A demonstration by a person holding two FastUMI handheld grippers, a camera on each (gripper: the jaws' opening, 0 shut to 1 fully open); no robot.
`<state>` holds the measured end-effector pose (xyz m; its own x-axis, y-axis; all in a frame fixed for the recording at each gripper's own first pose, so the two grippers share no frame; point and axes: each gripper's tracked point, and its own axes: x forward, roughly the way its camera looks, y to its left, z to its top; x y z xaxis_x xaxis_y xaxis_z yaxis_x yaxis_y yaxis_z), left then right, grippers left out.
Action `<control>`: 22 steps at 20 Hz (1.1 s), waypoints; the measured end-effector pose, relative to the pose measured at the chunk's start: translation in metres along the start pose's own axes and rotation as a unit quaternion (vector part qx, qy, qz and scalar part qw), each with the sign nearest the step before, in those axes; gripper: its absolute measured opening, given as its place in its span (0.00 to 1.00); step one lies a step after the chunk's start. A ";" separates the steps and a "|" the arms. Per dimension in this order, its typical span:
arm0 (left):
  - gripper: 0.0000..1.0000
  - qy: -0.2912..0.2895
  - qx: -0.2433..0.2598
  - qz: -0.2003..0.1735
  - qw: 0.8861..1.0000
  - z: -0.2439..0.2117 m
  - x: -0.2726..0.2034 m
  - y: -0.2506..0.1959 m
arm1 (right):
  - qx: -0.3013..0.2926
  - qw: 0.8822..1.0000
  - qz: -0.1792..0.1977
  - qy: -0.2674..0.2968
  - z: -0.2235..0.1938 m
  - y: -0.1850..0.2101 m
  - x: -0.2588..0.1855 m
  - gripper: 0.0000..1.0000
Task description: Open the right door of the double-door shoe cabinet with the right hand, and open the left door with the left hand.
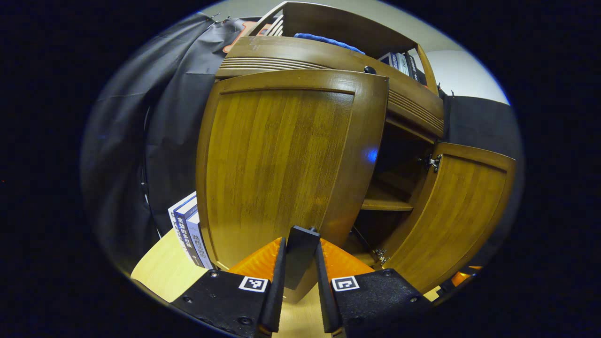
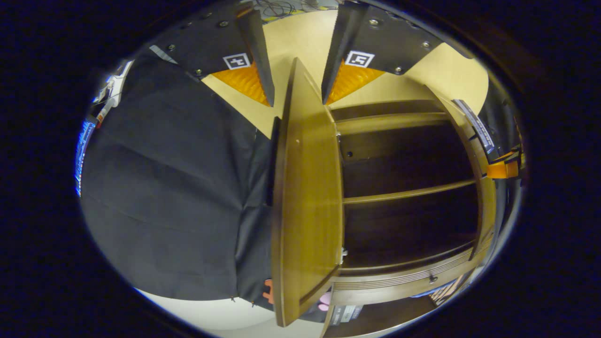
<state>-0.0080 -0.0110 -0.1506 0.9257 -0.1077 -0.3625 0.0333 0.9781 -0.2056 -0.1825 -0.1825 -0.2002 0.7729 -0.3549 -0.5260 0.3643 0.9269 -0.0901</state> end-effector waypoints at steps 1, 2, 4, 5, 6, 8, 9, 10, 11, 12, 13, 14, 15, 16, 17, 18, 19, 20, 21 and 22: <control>0.35 0.000 -0.003 0.001 1.000 0.000 -0.004 0.002 | -0.003 1.000 0.008 0.001 0.000 0.006 0.000 0.59; 0.34 0.000 -0.008 0.001 1.000 0.000 -0.006 0.004 | -0.005 1.000 0.016 0.001 0.001 0.013 0.002 0.56; 0.34 0.000 -0.018 0.003 1.000 -0.001 -0.013 0.007 | -0.011 0.999 0.032 0.002 0.000 0.024 0.003 0.59; 0.34 0.001 -0.020 0.003 1.000 -0.002 -0.017 0.009 | -0.014 0.999 0.041 0.003 -0.002 0.028 0.003 0.59; 0.31 -0.001 -0.021 0.004 1.000 -0.002 -0.021 0.011 | -0.018 0.999 0.051 0.005 -0.003 0.035 0.004 0.59; 0.33 -0.002 -0.017 0.009 1.000 -0.002 -0.028 0.018 | -0.023 0.997 0.070 0.010 -0.005 0.052 0.008 0.59; 0.33 -0.004 -0.014 0.012 1.000 -0.001 -0.033 0.021 | -0.025 0.996 0.079 0.012 -0.006 0.058 0.010 0.59; 0.32 -0.005 -0.011 0.016 1.000 -0.001 -0.036 0.024 | -0.028 0.996 0.088 0.013 -0.006 0.065 0.011 0.59; 0.33 -0.006 -0.008 0.019 1.000 -0.001 -0.039 0.027 | -0.031 0.995 0.097 0.015 -0.006 0.071 0.013 0.59; 0.33 -0.006 -0.006 0.023 1.000 0.000 -0.043 0.030 | -0.033 0.994 0.105 0.016 -0.006 0.078 0.015 0.59; 0.33 -0.007 -0.004 0.027 1.000 0.000 -0.046 0.033 | -0.035 0.993 0.114 0.017 -0.007 0.084 0.016 0.59; 0.32 -0.007 -0.002 0.031 0.999 0.000 -0.048 0.035 | -0.036 0.992 0.122 0.018 -0.007 0.091 0.017 0.59; 0.32 -0.008 0.001 0.035 0.999 0.000 -0.051 0.038 | -0.037 0.991 0.129 0.019 -0.008 0.097 0.018 0.59; 0.33 -0.009 0.003 0.040 0.999 0.000 -0.054 0.041 | -0.039 0.990 0.136 0.021 -0.008 0.103 0.018 0.59; 0.33 -0.009 0.004 0.044 0.999 0.001 -0.057 0.045 | -0.041 0.989 0.143 0.024 -0.010 0.109 0.019 0.59; 0.33 -0.010 0.004 0.049 0.999 0.001 -0.060 0.048 | -0.043 0.987 0.150 0.027 -0.012 0.114 0.019 0.59; 0.31 -0.011 0.005 0.053 0.999 0.001 -0.063 0.051 | -0.045 0.986 0.156 0.029 -0.013 0.118 0.020 0.59; 0.33 -0.012 0.007 0.057 0.998 0.002 -0.066 0.054 | -0.047 0.985 0.161 0.031 -0.015 0.123 0.020 0.59; 0.33 -0.012 0.011 0.062 0.998 0.002 -0.069 0.058 | -0.048 0.985 0.165 0.033 -0.017 0.126 0.020 0.59; 0.33 -0.013 0.015 0.066 0.998 0.002 -0.071 0.060 | -0.048 0.984 0.169 0.035 -0.018 0.130 0.021 0.59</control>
<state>-0.0707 0.0559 -0.1360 0.9322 0.0272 -0.3609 -0.0790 0.9884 -0.1295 -0.1288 -0.0674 -0.2384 0.8025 -0.0189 -0.5963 0.0395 0.9990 0.0215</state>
